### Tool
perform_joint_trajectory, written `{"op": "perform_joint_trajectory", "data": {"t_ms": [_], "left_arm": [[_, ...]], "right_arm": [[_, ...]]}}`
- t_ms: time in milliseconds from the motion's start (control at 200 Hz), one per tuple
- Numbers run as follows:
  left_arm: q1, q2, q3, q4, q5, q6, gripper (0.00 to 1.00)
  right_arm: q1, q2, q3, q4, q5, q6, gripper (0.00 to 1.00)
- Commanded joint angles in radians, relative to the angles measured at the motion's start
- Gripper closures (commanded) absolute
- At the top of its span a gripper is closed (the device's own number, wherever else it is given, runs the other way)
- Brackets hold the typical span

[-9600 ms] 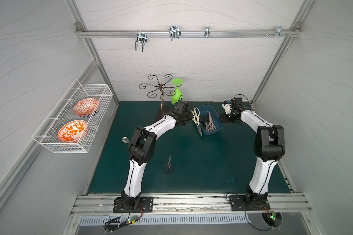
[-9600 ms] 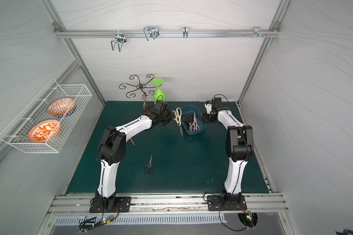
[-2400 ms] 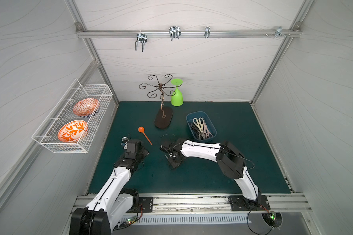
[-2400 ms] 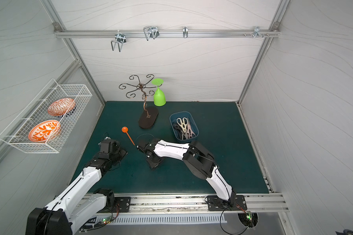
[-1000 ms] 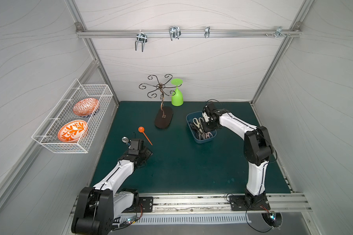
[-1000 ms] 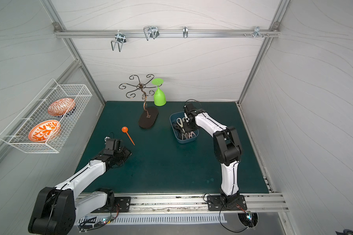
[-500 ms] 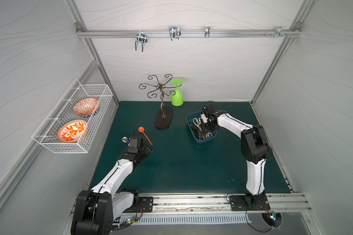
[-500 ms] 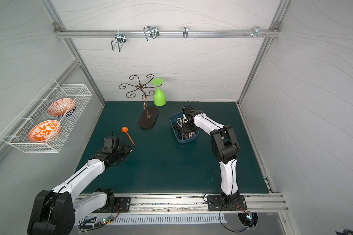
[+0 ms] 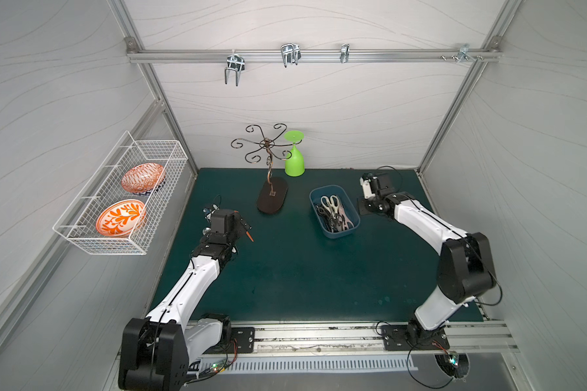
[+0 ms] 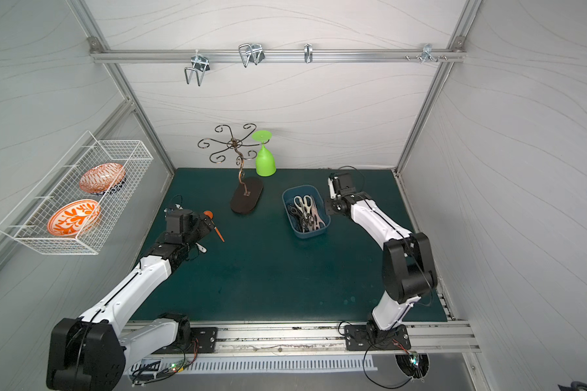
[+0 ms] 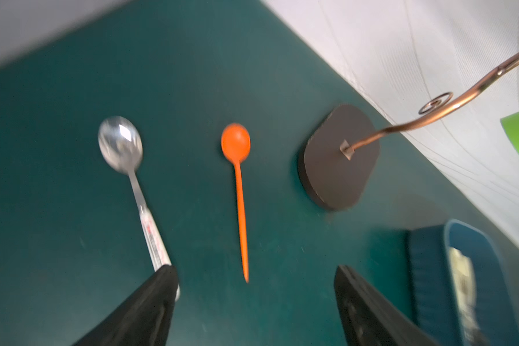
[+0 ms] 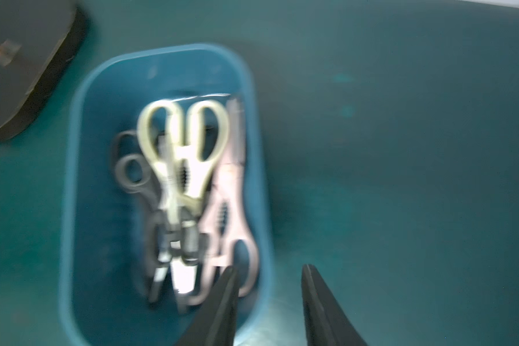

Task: Put the scissors into the storage box
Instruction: Reset both arms

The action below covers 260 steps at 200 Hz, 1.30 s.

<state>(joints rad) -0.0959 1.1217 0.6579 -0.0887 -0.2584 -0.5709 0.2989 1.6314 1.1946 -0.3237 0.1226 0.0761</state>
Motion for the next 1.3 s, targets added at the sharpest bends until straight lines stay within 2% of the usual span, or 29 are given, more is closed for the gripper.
{"op": "perform_joint_trajectory", "data": {"t_ms": [0, 55, 125, 215, 295, 375, 460, 500, 590, 640, 655, 670, 680, 695, 705, 720, 745, 1295], "left_arm": [[0.024, 0.071, -0.044, 0.267, -0.114, 0.298, 0.11], [0.043, 0.124, -0.039, 0.287, -0.105, 0.330, 0.11], [0.074, 0.186, -0.031, 0.305, -0.037, 0.338, 0.11], [0.082, 0.250, -0.057, 0.404, -0.019, 0.383, 0.11], [0.083, 0.286, -0.052, 0.418, -0.010, 0.433, 0.11], [0.084, 0.319, -0.105, 0.572, -0.012, 0.488, 0.11], [0.084, 0.359, -0.169, 0.751, 0.000, 0.520, 0.11], [0.085, 0.380, -0.184, 0.793, 0.028, 0.530, 0.11], [0.088, 0.413, -0.225, 0.892, 0.080, 0.545, 0.12], [0.088, 0.420, -0.238, 0.917, 0.101, 0.556, 0.12], [0.088, 0.425, -0.245, 0.932, 0.106, 0.558, 0.12], [0.088, 0.429, -0.250, 0.947, 0.110, 0.561, 0.12], [0.088, 0.432, -0.253, 0.959, 0.111, 0.563, 0.12], [0.088, 0.434, -0.257, 0.969, 0.111, 0.564, 0.12], [0.088, 0.435, -0.257, 0.971, 0.112, 0.565, 0.11], [0.087, 0.434, -0.254, 0.967, 0.111, 0.564, 0.03], [0.087, 0.430, -0.248, 0.945, 0.114, 0.562, 0.00], [0.087, 0.429, -0.246, 0.940, 0.116, 0.562, 0.00]], "right_arm": [[-0.077, -0.002, -0.195, 0.261, 0.009, -0.056, 0.60], [-0.106, 0.011, -0.249, 0.314, 0.024, -0.050, 0.61], [-0.129, 0.030, -0.300, 0.352, 0.046, -0.047, 0.61], [-0.132, 0.032, -0.378, 0.480, 0.071, -0.116, 0.63], [-0.135, 0.006, -0.436, 0.586, 0.068, -0.155, 0.62], [-0.143, -0.024, -0.480, 0.650, 0.021, -0.144, 0.62], [-0.139, -0.051, -0.580, 0.824, -0.015, -0.147, 0.61], [-0.139, -0.068, -0.617, 0.880, -0.002, -0.139, 0.60], [-0.155, -0.098, -0.715, 1.018, -0.053, -0.138, 0.57], [-0.171, -0.093, -0.768, 1.113, -0.093, -0.132, 0.48], [-0.181, -0.084, -0.782, 1.139, -0.112, -0.131, 0.35], [-0.189, -0.064, -0.792, 1.177, -0.134, -0.129, 0.09], [-0.194, -0.053, -0.798, 1.215, -0.140, -0.129, 0.03], [-0.196, -0.045, -0.801, 1.246, -0.145, -0.124, 0.01], [-0.196, -0.048, -0.800, 1.243, -0.151, -0.126, 0.01], [-0.197, -0.057, -0.790, 1.208, -0.156, -0.131, 0.01], [-0.198, -0.079, -0.770, 1.128, -0.161, -0.128, 0.01], [-0.219, -0.057, -0.732, 1.079, -0.176, -0.099, 0.01]]}}
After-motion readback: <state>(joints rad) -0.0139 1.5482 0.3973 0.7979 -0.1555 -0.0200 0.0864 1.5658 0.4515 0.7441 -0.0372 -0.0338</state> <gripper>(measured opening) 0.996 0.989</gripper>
